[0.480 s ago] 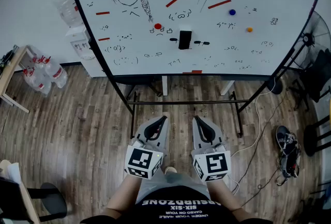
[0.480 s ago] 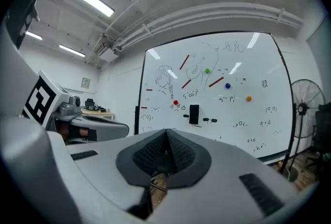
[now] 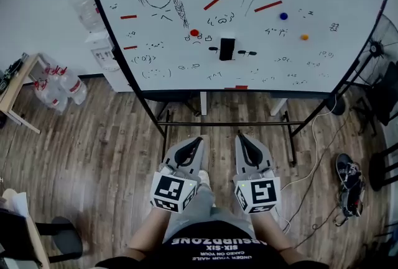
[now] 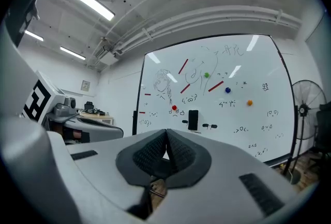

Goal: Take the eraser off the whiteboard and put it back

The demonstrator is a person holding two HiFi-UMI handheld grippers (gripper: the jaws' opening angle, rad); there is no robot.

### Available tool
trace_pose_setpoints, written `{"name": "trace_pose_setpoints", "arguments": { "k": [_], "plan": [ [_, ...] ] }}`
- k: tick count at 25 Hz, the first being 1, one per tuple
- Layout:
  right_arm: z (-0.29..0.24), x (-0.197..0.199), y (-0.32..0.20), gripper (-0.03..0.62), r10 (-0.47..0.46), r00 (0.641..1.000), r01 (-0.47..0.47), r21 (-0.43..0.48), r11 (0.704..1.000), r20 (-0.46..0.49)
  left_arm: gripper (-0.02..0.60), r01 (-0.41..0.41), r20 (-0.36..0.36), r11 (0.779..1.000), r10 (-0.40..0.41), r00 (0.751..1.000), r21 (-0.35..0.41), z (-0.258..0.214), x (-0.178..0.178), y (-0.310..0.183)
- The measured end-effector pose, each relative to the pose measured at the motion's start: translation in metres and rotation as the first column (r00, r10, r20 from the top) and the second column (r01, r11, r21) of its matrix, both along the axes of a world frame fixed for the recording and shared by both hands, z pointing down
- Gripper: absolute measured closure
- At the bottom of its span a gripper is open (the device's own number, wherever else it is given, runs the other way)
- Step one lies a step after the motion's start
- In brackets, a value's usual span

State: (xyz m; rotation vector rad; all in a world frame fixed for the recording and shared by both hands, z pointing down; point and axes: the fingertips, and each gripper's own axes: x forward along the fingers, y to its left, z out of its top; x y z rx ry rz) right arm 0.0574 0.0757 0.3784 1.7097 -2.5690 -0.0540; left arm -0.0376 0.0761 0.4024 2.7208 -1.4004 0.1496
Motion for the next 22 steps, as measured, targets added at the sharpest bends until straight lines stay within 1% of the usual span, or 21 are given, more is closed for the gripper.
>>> {"name": "trace_pose_setpoints", "arguments": {
  "k": [3,7,10,11,14,19,22],
  "plan": [
    [-0.003,0.002,-0.007,0.595,0.002,1.000,-0.002,0.003,1.000,-0.004,0.572,-0.001,-0.004,1.000,0.001,1.000,-0.004,-0.001,0.002,-0.008],
    [-0.008,0.000,-0.020,0.594,-0.018,1.000,0.018,0.019,1.000,-0.005,0.572,0.001,-0.008,1.000,-0.001,1.000,-0.007,-0.002,0.003,-0.020],
    [-0.011,0.002,-0.031,0.591,-0.011,1.000,0.011,0.025,1.000,0.002,0.572,0.000,-0.012,1.000,0.000,1.000,-0.017,0.000,0.003,-0.029],
    [-0.013,0.002,-0.035,0.580,-0.012,1.000,0.012,0.025,1.000,0.005,0.572,0.000,-0.011,1.000,0.000,1.000,-0.019,0.001,0.003,-0.032],
    [-0.016,0.005,-0.047,0.514,-0.015,1.000,0.015,0.022,1.000,0.006,0.572,-0.002,-0.013,1.000,0.002,1.000,-0.021,0.002,0.005,-0.044],
    [-0.018,0.011,-0.073,0.443,-0.007,1.000,0.006,0.022,1.000,0.013,0.572,-0.025,-0.017,1.000,0.024,1.000,-0.017,0.001,0.014,-0.067],
    [-0.021,0.013,-0.091,0.413,-0.002,1.000,0.002,0.022,1.000,0.017,0.572,-0.030,-0.018,0.999,0.030,0.999,-0.011,-0.001,0.017,-0.083]
  ]
}}
